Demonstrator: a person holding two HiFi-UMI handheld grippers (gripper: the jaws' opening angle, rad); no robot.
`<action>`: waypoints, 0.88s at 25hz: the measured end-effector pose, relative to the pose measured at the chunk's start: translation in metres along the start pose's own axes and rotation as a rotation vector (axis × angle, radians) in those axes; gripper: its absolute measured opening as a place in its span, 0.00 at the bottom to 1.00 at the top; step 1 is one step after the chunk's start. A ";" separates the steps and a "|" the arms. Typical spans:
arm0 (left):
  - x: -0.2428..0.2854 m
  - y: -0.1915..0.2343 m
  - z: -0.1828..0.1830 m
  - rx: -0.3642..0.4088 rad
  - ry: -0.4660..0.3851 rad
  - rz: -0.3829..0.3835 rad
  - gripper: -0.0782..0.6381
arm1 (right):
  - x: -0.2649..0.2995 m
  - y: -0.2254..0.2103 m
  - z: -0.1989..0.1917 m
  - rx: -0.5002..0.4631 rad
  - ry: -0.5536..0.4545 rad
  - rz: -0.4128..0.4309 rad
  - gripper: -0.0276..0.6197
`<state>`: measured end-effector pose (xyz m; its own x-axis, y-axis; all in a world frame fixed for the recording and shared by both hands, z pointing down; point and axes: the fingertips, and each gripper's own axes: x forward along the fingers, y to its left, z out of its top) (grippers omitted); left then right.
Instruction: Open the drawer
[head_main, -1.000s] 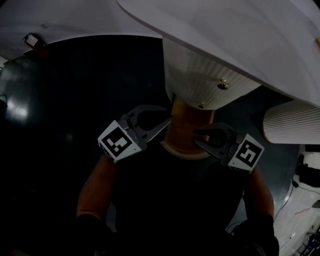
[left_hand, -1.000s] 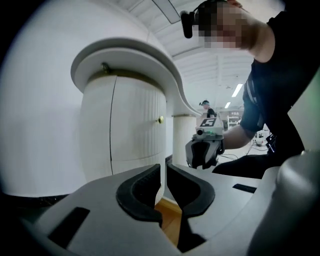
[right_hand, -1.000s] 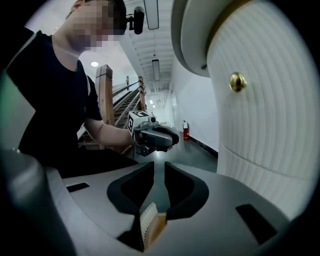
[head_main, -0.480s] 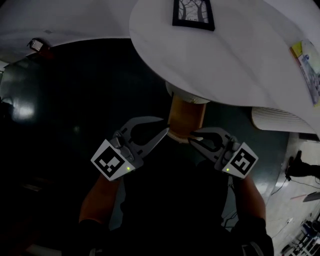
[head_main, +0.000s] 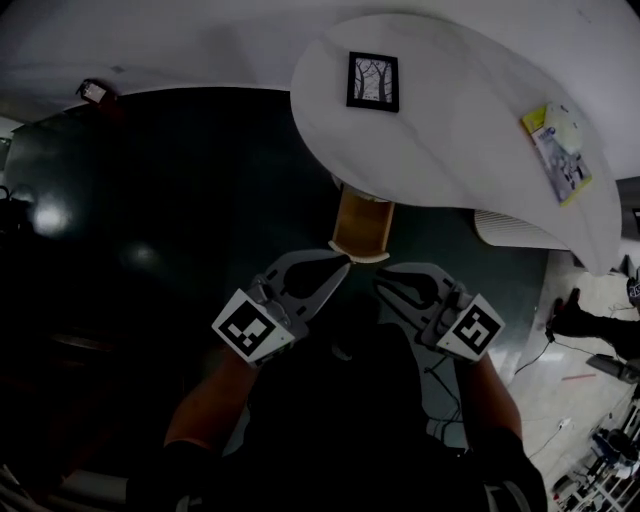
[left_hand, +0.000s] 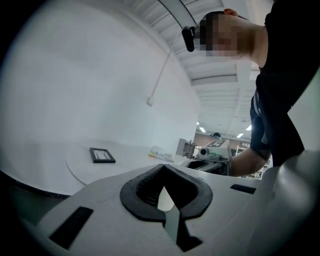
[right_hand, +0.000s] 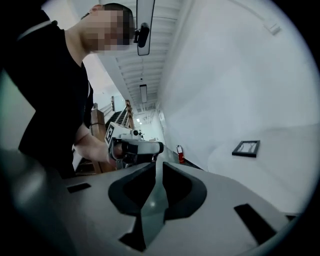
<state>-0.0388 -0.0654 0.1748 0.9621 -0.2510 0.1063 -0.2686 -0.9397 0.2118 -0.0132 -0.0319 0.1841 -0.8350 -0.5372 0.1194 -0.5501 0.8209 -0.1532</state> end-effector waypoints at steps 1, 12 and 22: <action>-0.005 -0.006 0.013 0.001 0.001 -0.002 0.13 | -0.001 0.005 0.016 0.002 -0.007 -0.010 0.11; -0.060 -0.022 0.094 -0.050 -0.018 0.034 0.13 | 0.009 0.045 0.129 0.013 -0.076 -0.163 0.09; -0.083 -0.060 0.124 0.009 -0.004 0.081 0.13 | -0.029 0.104 0.162 0.008 -0.143 -0.233 0.07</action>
<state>-0.0972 -0.0172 0.0330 0.9373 -0.3275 0.1192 -0.3455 -0.9181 0.1940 -0.0487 0.0378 0.0058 -0.6795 -0.7336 0.0126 -0.7271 0.6710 -0.1456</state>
